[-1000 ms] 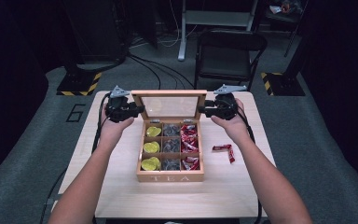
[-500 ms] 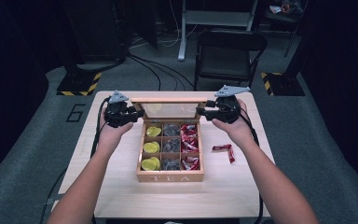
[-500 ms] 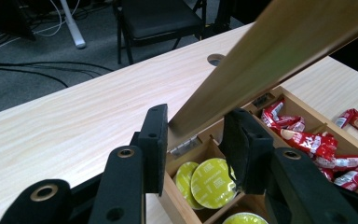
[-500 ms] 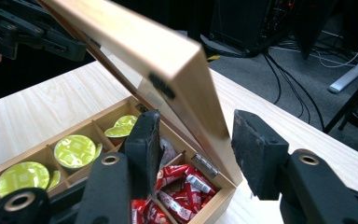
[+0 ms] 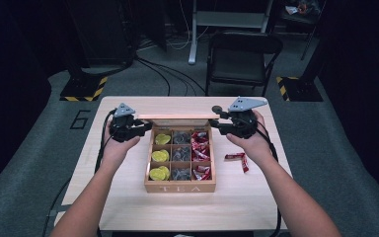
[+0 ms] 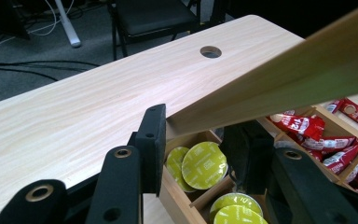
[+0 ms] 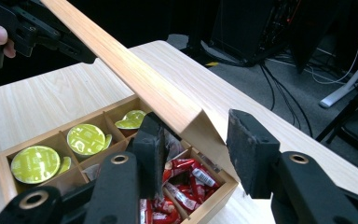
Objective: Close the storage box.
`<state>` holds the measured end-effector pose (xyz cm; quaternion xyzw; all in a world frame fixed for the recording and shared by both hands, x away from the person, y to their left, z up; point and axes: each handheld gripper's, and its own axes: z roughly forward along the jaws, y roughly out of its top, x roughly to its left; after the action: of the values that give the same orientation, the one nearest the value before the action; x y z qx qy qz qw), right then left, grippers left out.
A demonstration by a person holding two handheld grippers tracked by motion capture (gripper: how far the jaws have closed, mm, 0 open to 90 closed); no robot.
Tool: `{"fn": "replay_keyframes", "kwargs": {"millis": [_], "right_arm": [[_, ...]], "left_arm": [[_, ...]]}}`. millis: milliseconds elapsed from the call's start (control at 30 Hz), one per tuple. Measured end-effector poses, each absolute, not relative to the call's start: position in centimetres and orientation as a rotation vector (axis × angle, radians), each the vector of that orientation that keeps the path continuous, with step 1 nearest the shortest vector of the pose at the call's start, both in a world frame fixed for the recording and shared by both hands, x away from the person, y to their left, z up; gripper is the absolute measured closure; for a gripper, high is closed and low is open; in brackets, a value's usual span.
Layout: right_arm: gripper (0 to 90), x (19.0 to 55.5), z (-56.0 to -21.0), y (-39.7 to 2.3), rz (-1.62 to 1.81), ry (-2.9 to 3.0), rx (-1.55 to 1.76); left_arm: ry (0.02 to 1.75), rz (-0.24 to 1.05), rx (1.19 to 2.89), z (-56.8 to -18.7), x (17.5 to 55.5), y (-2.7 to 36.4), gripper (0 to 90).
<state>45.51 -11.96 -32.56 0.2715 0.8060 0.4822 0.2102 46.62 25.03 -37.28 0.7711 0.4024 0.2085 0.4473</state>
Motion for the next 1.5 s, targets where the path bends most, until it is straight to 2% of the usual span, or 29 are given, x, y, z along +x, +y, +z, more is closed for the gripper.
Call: {"fn": "replay_keyframes", "kwargs": {"millis": [467, 833, 1100, 1500], "right_arm": [[55.9, 44.2, -33.6, -12.2, 1.354, 2.251, 0.790], [56.1, 43.1, -34.2, -12.1, 1.325, 2.247, 0.775], [56.0, 42.0, -35.1, -12.0, 1.313, 2.223, 0.769], [55.8, 40.7, -36.4, -12.0, 1.305, 2.201, 0.751]], "left_arm": [[1.015, 0.486, 1.918, -38.2, 45.7, 25.6, 57.4], [0.988, 0.476, 1.895, -37.4, 42.8, 26.6, 53.4], [0.956, 0.455, 1.897, -36.8, 40.7, 26.2, 54.7], [0.954, 0.460, 1.904, -37.3, 39.5, 25.8, 57.2]]}}
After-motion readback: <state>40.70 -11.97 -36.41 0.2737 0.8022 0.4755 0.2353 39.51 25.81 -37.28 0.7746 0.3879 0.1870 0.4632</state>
